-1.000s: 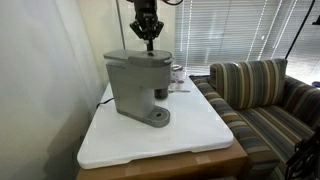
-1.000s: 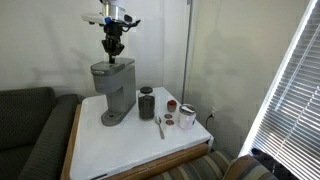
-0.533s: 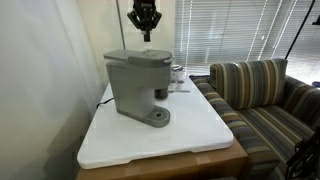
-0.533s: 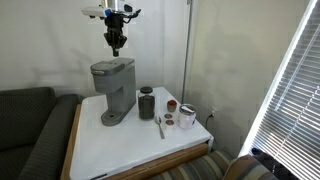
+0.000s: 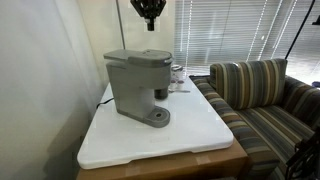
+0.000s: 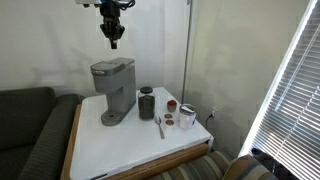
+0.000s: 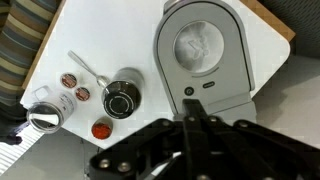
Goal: Open the coffee maker
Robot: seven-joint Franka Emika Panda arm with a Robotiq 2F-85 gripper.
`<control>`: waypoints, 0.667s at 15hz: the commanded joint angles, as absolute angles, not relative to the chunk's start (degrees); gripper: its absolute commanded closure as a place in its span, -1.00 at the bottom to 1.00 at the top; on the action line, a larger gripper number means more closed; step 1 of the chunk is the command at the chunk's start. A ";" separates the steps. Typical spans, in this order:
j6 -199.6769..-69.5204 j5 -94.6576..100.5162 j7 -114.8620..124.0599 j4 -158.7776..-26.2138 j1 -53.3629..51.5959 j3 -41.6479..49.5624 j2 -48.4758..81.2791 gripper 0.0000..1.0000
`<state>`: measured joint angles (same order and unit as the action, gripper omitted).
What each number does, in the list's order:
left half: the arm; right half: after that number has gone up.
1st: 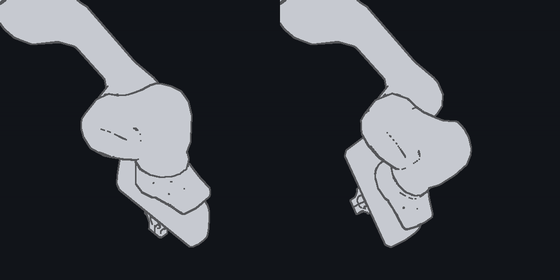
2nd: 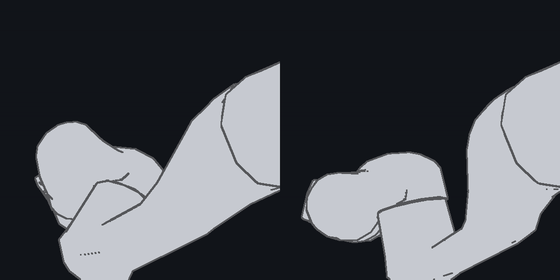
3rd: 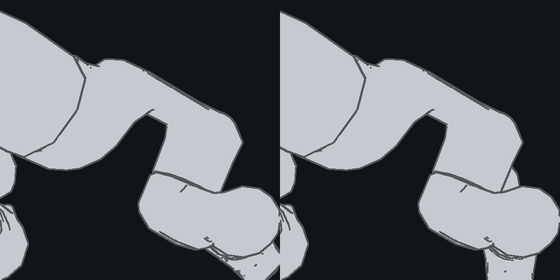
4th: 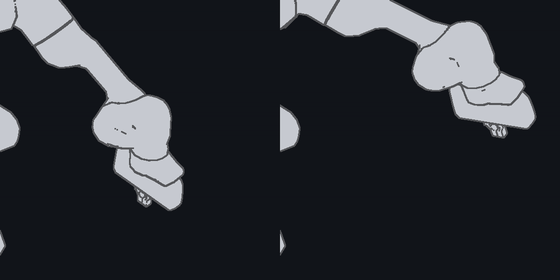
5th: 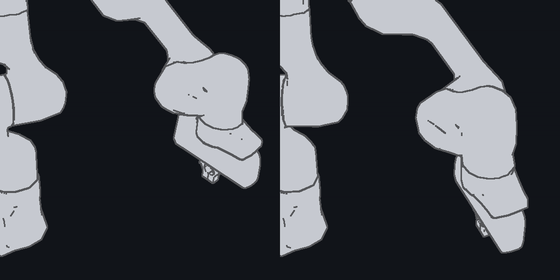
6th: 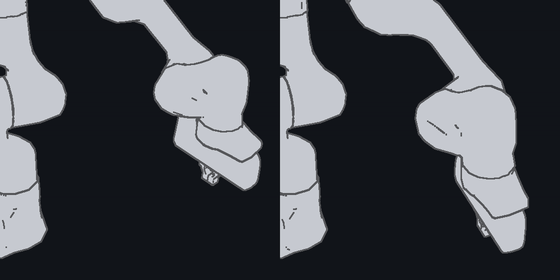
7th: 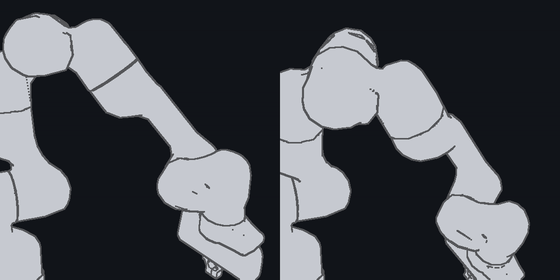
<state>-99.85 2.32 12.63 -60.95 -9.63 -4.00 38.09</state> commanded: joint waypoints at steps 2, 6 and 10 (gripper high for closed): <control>-103.52 3.42 7.84 -70.43 -9.57 -4.40 32.47 1.00; -107.67 2.74 3.13 -76.57 -9.55 -5.10 29.50 0.19; -110.71 1.73 -0.87 -81.81 -9.24 -6.00 26.67 -0.38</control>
